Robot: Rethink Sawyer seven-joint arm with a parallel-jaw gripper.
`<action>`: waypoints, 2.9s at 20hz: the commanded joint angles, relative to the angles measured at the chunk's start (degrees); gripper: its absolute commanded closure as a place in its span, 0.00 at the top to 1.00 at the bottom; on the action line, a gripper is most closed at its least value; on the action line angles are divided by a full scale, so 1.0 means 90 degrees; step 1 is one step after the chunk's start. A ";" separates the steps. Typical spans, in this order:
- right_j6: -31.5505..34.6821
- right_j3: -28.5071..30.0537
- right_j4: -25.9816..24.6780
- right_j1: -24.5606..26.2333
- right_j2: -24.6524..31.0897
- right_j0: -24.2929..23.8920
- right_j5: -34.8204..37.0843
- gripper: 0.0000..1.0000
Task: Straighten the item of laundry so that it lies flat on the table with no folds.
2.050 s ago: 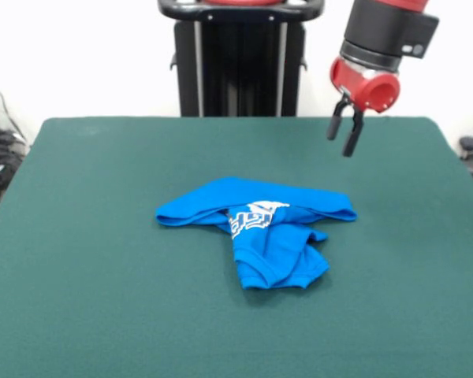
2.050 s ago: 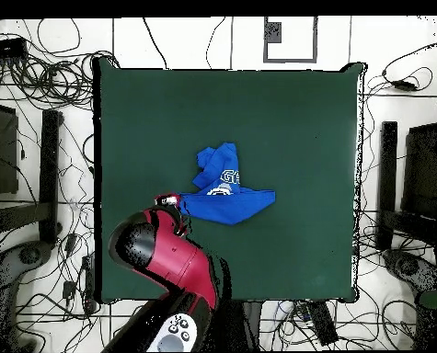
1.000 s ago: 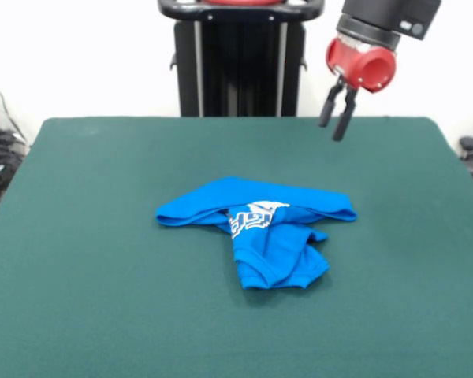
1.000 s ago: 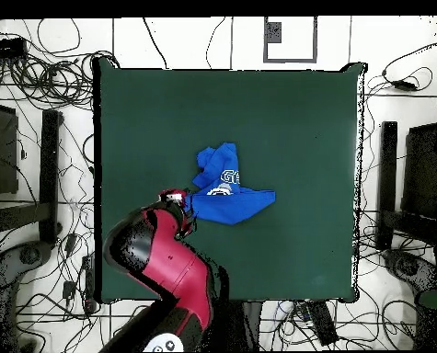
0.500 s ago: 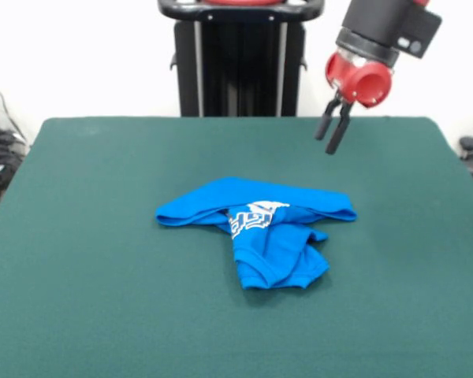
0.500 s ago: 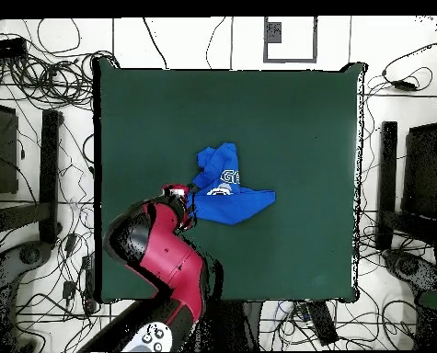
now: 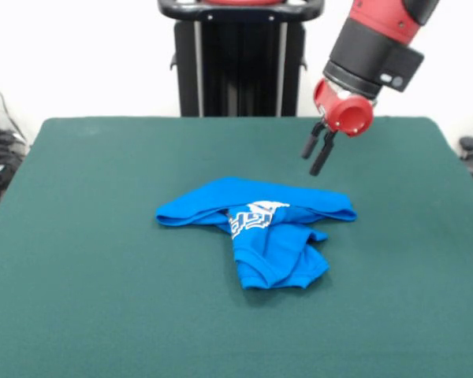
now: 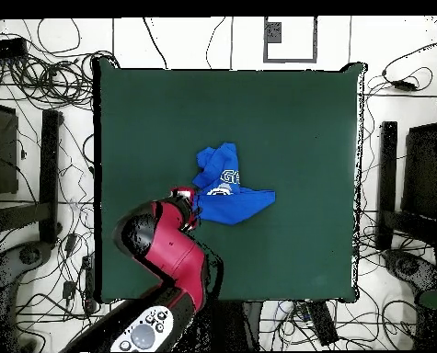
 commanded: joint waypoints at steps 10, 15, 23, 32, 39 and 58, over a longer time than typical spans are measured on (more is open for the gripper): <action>0.1703 -0.0522 0.0319 -0.0016 0.0572 -0.0144 0.0862 1.00; 0.1631 -0.0804 0.0155 0.0034 0.0412 -0.0180 0.1218 1.00; 0.1571 -0.0951 0.0255 0.0031 0.0538 -0.0311 0.0952 1.00; 0.1525 -0.0919 0.0425 -0.0078 0.0839 -0.0446 0.0452 1.00; 0.1863 -0.1411 0.0249 0.0100 0.0175 -0.0177 0.1263 1.00; 0.1706 -0.1186 0.0359 0.0072 0.0474 -0.0247 0.0735 1.00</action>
